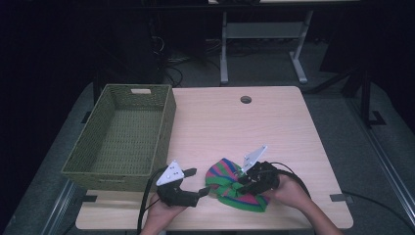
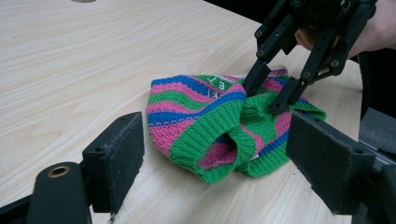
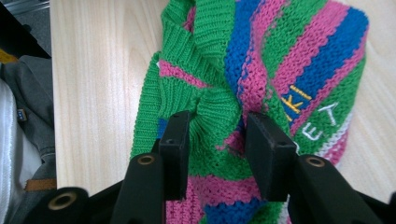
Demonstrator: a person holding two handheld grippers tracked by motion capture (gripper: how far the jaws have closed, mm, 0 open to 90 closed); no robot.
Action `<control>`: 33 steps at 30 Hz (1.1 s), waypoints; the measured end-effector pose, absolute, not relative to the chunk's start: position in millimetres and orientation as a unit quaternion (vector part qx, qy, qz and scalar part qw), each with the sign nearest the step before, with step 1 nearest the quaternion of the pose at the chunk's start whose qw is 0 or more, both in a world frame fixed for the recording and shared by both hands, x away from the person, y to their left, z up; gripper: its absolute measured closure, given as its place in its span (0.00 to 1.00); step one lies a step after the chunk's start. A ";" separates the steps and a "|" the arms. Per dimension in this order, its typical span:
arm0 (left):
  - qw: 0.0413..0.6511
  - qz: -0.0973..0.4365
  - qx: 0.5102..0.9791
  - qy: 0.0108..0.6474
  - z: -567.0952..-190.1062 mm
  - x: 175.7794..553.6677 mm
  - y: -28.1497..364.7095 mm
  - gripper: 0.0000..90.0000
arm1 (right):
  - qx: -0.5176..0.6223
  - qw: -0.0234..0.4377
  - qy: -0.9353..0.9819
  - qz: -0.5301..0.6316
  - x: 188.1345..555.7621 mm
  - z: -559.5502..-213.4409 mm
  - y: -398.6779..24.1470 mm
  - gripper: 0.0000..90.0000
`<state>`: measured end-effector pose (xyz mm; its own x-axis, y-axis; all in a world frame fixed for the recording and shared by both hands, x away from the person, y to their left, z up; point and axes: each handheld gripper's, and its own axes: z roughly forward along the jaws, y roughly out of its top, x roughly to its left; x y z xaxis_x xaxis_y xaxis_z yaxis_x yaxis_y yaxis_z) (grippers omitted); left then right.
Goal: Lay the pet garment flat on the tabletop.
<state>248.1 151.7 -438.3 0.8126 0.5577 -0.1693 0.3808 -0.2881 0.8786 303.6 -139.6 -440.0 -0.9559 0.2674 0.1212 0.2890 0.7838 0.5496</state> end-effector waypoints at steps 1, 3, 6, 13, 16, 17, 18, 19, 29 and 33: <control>0.520 0.084 0.797 0.295 -438.2 247.9 151.5 0.21 | -0.149 0.018 -0.944 -0.293 303.2 -440.9 -139.4 0.70; 0.520 0.085 0.798 0.294 -438.1 247.6 151.1 0.21 | -0.150 0.017 -0.945 -0.292 302.6 -442.4 -139.4 0.73; 0.518 0.084 0.799 0.293 -438.6 248.1 150.9 0.21 | -0.151 0.017 -0.944 -0.294 302.2 -443.7 -139.5 0.77; 0.519 0.084 0.798 0.294 -438.9 248.3 150.9 0.21 | -0.148 0.012 -0.945 -0.293 301.9 -444.8 -139.6 0.89; 0.520 0.083 0.798 0.294 -438.9 248.3 151.1 0.21 | -0.147 0.014 -0.945 -0.293 300.8 -443.0 -139.6 0.91; 0.519 0.083 0.798 0.294 -439.1 248.4 151.0 0.21 | -0.146 0.011 -0.944 -0.294 300.4 -442.1 -139.7 0.91; 0.519 0.082 0.798 0.294 -439.1 248.5 151.1 0.21 | -0.145 0.010 -0.944 -0.297 300.0 -440.8 -140.2 0.92; 0.519 0.083 0.798 0.294 -439.1 248.5 151.1 0.21 | -0.144 0.010 -0.943 -0.300 299.7 -439.1 -141.1 0.92; 0.519 0.081 0.798 0.294 -439.7 248.8 150.5 0.21 | -0.141 0.006 -0.930 -0.339 294.4 -415.5 -149.5 0.92; 0.519 0.082 0.799 0.292 -439.5 249.0 150.8 0.21 | -0.142 0.003 -0.925 -0.351 293.1 -405.4 -152.9 0.93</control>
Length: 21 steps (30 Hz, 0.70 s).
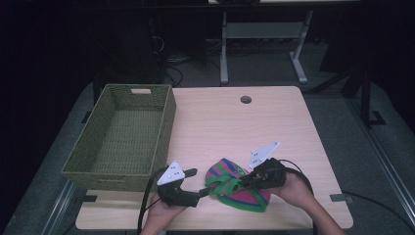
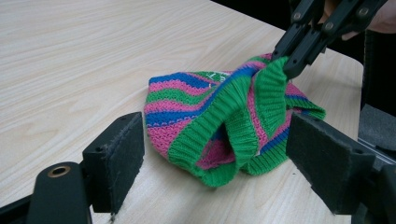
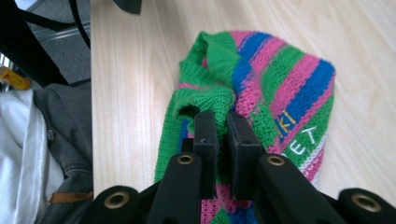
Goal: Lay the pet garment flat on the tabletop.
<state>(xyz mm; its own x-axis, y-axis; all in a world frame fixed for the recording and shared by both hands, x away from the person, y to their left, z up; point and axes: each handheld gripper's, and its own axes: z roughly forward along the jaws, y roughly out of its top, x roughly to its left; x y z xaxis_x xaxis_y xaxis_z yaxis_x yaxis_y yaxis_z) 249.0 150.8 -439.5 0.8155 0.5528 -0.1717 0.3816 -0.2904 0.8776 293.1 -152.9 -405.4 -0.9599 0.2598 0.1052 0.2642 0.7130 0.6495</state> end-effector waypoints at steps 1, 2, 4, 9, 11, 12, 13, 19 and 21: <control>0.519 0.082 0.799 0.292 -439.4 249.0 150.9 0.21 | -0.142 0.001 -0.924 -0.354 293.3 -403.5 -153.9 0.93; 0.519 0.083 0.799 0.292 -439.4 249.0 151.0 0.21 | -0.145 0.003 -0.922 -0.359 293.0 -401.3 -154.9 0.93; 0.519 0.082 0.800 0.291 -439.3 249.1 151.2 0.21 | -0.147 0.003 -0.919 -0.366 293.6 -397.7 -157.2 0.93; 0.520 0.079 0.800 0.290 -439.2 248.9 150.7 0.21 | -0.148 0.000 -0.911 -0.384 295.1 -388.1 -162.8 0.93; 0.521 0.078 0.799 0.289 -439.4 248.9 150.2 0.21 | -0.150 0.000 -0.908 -0.392 295.9 -383.7 -165.5 0.93; 0.521 0.078 0.800 0.288 -439.4 248.9 150.1 0.21 | -0.148 -0.003 -0.907 -0.394 297.0 -381.7 -167.1 0.93; 0.521 0.078 0.800 0.287 -439.4 249.0 150.1 0.21 | -0.149 -0.003 -0.905 -0.399 297.7 -379.7 -168.5 0.93; 0.518 0.071 0.804 0.283 -441.9 250.7 146.9 0.21 | -0.159 0.012 -0.893 -0.420 304.1 -374.0 -176.9 0.93; 0.518 0.070 0.805 0.281 -441.9 251.0 146.2 0.21 | -0.158 0.007 -0.897 -0.413 306.1 -375.6 -178.5 0.93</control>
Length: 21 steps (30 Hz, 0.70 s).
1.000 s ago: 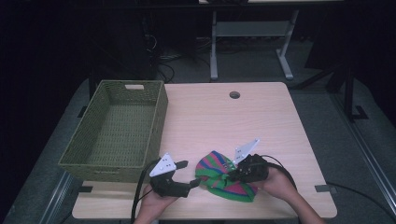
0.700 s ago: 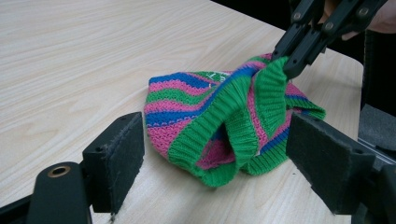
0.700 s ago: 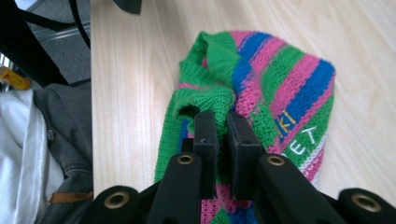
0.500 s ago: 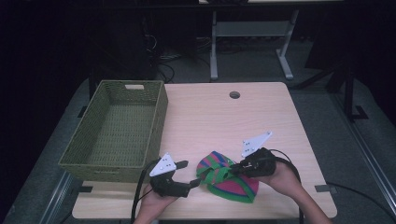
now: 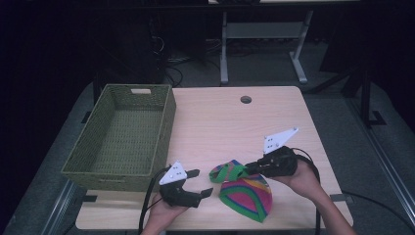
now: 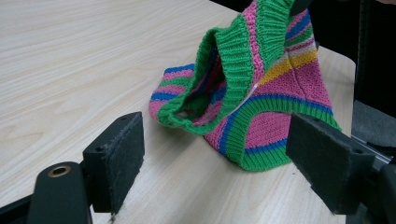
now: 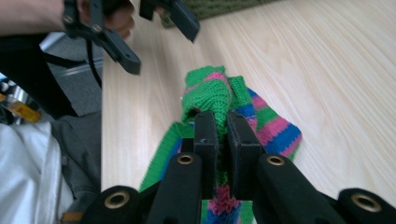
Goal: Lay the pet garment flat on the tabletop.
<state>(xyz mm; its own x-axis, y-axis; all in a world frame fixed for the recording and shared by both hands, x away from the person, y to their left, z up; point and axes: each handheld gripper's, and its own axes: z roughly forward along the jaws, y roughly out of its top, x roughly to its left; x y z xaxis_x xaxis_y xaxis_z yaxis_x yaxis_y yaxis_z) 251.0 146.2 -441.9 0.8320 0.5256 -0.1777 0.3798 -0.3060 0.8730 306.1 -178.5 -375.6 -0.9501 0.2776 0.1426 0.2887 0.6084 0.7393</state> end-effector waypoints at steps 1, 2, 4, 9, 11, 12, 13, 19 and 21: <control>0.518 0.070 0.805 0.281 -441.7 250.8 146.0 0.21 | -0.160 0.006 -0.898 -0.409 307.0 -377.2 -179.5 0.93; 0.518 0.070 0.805 0.281 -441.8 250.6 145.9 0.21 | -0.165 0.011 -0.898 -0.407 307.6 -379.0 -180.8 0.93; 0.517 0.070 0.806 0.281 -442.0 250.6 146.0 0.21 | -0.167 0.013 -0.898 -0.407 309.5 -382.1 -183.6 0.93; 0.514 0.068 0.808 0.280 -443.4 251.2 143.7 0.22 | -0.169 0.017 -0.894 -0.415 310.0 -380.3 -185.4 0.93; 0.512 0.068 0.810 0.278 -443.9 251.4 142.7 0.22 | -0.168 0.017 -0.891 -0.421 309.9 -377.1 -186.1 0.93; 0.511 0.066 0.811 0.278 -444.2 251.4 142.2 0.22 | -0.168 0.018 -0.890 -0.424 309.7 -375.8 -186.6 0.93; 0.511 0.065 0.811 0.278 -444.8 251.4 141.3 0.22 | -0.166 0.018 -0.888 -0.429 309.8 -374.1 -187.5 0.93; 0.507 0.059 0.814 0.277 -447.6 252.7 137.6 0.22 | -0.154 0.021 -0.879 -0.451 308.2 -362.7 -189.9 0.93; 0.508 0.056 0.814 0.276 -448.2 254.1 136.4 0.22 | -0.149 0.020 -0.878 -0.454 306.6 -358.5 -189.4 0.93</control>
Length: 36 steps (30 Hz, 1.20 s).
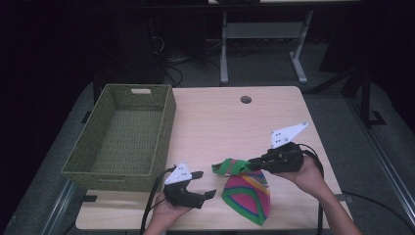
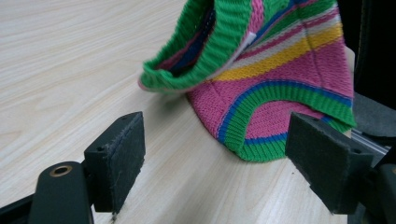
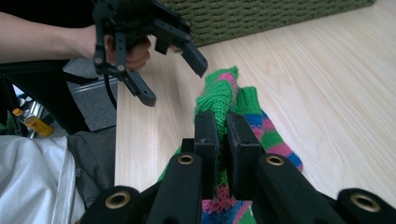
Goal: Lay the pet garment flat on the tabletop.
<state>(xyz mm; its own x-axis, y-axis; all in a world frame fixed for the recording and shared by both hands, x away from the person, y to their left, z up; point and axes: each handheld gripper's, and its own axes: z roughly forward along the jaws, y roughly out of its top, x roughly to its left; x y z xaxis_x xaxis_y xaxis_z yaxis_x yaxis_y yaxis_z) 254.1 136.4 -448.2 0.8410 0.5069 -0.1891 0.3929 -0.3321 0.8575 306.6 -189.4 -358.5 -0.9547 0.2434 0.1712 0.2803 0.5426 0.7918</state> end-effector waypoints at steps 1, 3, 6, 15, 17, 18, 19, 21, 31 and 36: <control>0.509 0.055 0.814 0.276 -448.7 255.1 135.4 0.22 | -0.145 0.019 -0.878 -0.456 305.8 -356.6 -189.0 0.93; 0.510 0.051 0.813 0.278 -449.6 257.6 133.1 0.22 | -0.138 0.016 -0.880 -0.455 304.4 -353.0 -188.3 0.93; 0.508 0.044 0.814 0.277 -451.6 261.9 129.0 0.23 | -0.130 0.014 -0.880 -0.457 302.5 -348.5 -187.2 0.93; 0.495 0.039 0.828 0.262 -457.0 270.2 114.0 0.25 | -0.120 0.013 -0.874 -0.471 301.3 -339.7 -187.9 0.93; 0.500 0.040 0.824 0.265 -458.4 272.9 111.7 0.26 | -0.117 0.012 -0.872 -0.476 300.7 -337.6 -188.6 0.93; 0.501 0.040 0.821 0.270 -458.8 274.4 110.9 0.26 | -0.115 0.010 -0.871 -0.478 300.5 -336.5 -189.2 0.93; 0.502 0.042 0.820 0.271 -459.1 276.3 110.7 0.26 | -0.117 0.013 -0.869 -0.481 299.7 -335.1 -189.9 0.93; 0.508 0.043 0.813 0.281 -460.0 279.2 110.0 0.28 | -0.116 0.012 -0.867 -0.485 298.7 -332.1 -191.9 0.93; 0.526 0.028 0.803 0.277 -463.4 293.5 97.4 0.44 | -0.109 0.015 -0.862 -0.494 298.0 -328.0 -192.7 0.93; 0.540 0.023 0.800 0.260 -463.9 295.1 93.0 0.64 | -0.114 0.012 -0.860 -0.498 299.3 -329.0 -195.9 0.93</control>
<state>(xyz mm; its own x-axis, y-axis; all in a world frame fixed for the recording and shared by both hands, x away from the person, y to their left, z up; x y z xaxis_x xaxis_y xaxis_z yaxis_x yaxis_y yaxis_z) 295.1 93.0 -463.9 0.8641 0.4402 -0.2441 0.3908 -0.2810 0.8765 299.3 -195.9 -329.0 -0.9739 0.1829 0.1343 0.2075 0.4783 0.8533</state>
